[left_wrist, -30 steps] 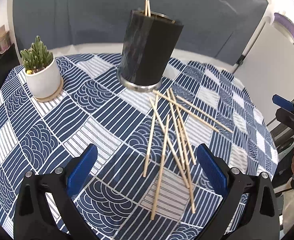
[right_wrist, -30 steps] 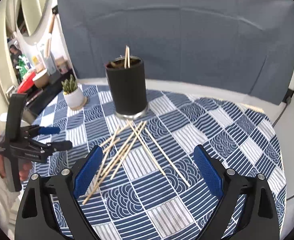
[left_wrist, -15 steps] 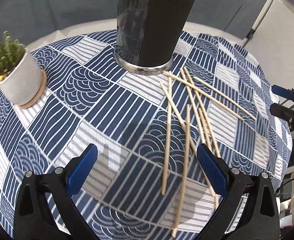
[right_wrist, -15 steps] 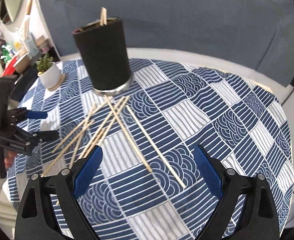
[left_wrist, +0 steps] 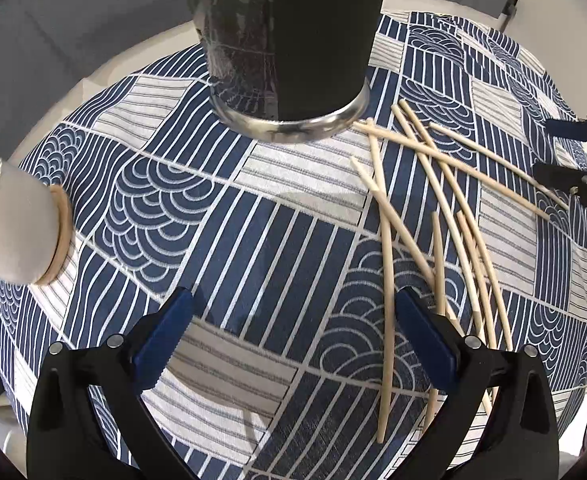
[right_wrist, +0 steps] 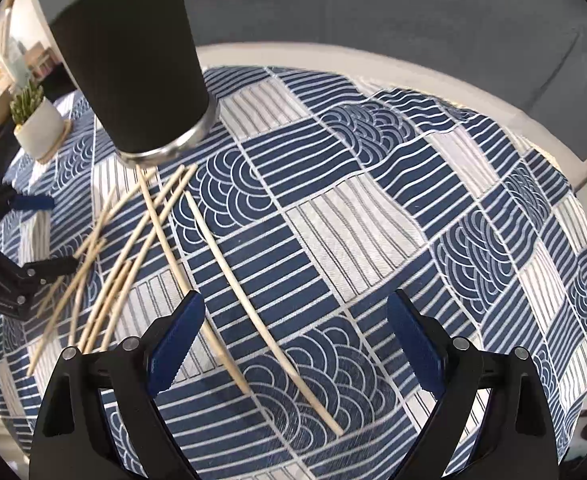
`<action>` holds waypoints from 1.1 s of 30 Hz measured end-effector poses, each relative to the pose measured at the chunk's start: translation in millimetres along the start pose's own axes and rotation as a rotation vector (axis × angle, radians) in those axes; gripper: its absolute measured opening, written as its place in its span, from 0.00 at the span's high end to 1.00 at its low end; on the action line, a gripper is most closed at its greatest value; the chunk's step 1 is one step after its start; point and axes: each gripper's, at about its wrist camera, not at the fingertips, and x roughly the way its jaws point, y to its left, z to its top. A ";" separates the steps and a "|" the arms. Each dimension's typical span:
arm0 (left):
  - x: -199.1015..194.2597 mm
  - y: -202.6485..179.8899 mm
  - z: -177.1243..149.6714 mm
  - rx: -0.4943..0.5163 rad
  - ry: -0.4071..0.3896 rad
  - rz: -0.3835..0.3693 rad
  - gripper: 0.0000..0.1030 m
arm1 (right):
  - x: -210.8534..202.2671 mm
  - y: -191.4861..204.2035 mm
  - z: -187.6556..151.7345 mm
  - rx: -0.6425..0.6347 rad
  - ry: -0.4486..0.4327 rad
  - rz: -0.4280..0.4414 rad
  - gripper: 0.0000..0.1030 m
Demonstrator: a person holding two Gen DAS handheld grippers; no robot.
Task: Organize utensils
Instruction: 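Close the left and right grippers each on another wooden stick, then lift the left stick over the black cup while the right tool carries its stick there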
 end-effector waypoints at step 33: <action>-35.1 42.4 -56.9 -0.307 -0.037 0.057 0.91 | -0.8 -15.3 -27.6 0.129 0.105 -0.094 0.95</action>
